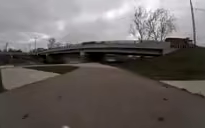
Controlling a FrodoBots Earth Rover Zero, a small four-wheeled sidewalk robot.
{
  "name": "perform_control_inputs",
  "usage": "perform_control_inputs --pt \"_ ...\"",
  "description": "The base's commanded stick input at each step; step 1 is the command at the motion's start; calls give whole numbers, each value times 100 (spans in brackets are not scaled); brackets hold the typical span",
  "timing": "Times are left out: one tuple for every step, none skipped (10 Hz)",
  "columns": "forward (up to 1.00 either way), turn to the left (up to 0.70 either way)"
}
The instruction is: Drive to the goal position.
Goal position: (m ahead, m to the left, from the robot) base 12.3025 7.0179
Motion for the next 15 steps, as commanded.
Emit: perform_control_inputs --pt "100 0" --pt "100 0" --pt "100 0" --pt "100 0" --pt "100 0" --pt "100 0" --pt "100 0" --pt "100 0" --pt "100 0" --pt "100 0" --pt "100 0" --pt "100 0" --pt "100 0" --pt "100 0" --pt "100 0"
